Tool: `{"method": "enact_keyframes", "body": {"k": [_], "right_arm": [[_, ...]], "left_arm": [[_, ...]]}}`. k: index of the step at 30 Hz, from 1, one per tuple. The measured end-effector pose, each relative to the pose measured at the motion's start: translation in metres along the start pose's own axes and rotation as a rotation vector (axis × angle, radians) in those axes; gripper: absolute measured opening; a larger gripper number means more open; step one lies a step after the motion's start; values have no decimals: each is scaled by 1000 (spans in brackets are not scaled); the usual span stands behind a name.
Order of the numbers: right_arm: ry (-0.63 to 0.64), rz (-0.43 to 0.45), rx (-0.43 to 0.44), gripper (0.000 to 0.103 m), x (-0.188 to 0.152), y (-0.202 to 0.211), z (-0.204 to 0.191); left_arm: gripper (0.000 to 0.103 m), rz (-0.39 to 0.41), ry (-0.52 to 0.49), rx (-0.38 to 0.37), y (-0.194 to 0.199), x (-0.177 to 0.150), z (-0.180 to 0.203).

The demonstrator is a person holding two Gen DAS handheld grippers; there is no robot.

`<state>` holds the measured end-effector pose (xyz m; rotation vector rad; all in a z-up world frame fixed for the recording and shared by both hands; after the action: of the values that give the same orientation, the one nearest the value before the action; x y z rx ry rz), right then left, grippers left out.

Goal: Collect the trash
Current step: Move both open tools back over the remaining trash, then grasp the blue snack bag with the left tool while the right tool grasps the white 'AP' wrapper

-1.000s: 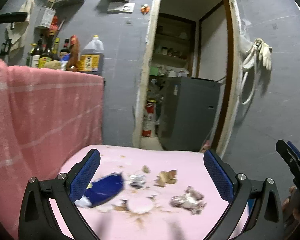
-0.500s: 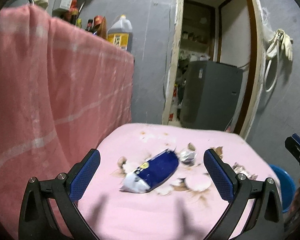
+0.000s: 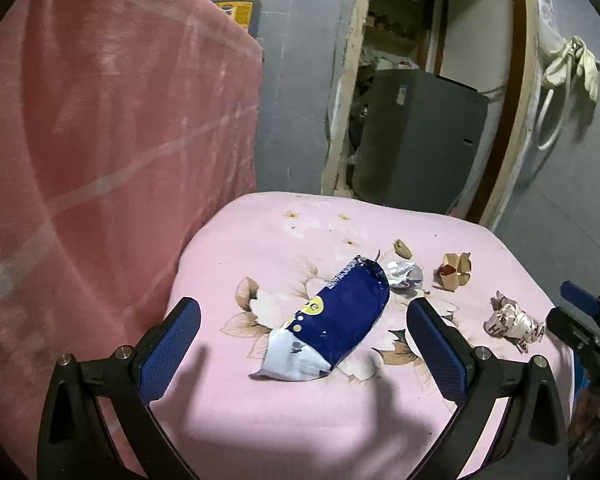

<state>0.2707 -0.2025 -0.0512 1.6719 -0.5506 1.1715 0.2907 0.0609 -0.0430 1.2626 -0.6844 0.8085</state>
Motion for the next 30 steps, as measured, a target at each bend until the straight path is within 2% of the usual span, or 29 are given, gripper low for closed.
{"method": "enact_keyframes", "body": {"k": [2,6,8,9,12,14,15,21,22,24,26,28,30], "right_arm": [[14,-30,13,101,-4,-5,-4],[32,-79,40,86,-10,-14,-10],[35,-95,51,83,-12,-17,-12],[36,-100,60,77,-13,-19,-12],[35,-131,70,70,-16,-24,-14],[30,-141,83,63,-17,-26,-14],[28,-145,86,60,-18,-27,-14],[24,-174,106,58,-21,-32,-15],[25,-177,106,58,-21,-33,-15],[26,-182,105,51,-22,-33,-16],[22,-188,108,49,-23,-34,-16],[15,-195,114,43,-24,-33,-15],[15,-210,119,31,-26,-33,-15]], "left_arm": [[101,-6,-17,-9,-3,1,3],[100,-31,-58,-19,-13,3,6],[93,-57,-73,-25,-21,3,6],[92,-74,-75,-33,-25,2,5],[84,-121,-65,-67,-33,-2,5],[72,-144,-70,-87,-37,-5,7],[70,-153,-74,-93,-38,-6,8],[44,-202,-99,-123,-42,-13,17],[37,-205,-101,-124,-42,-14,18],[34,-210,-97,-129,-40,-15,20],[27,-214,-94,-137,-40,-15,22],[21,-220,-94,-140,-38,-17,25],[18,-230,-86,-143,-36,-18,27]]}}
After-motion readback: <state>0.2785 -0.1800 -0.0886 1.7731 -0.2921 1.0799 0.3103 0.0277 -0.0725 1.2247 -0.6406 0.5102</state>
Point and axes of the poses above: each gripper's, at about its wrist camera, not at the fingertips, and y roughly against the way its jaws point, z to its right, x to its top, the point moved 7 cm from there along -y, roughly the way its jaws point, and after that the axes turned 4 degrees about y, right-handed, at the moved point
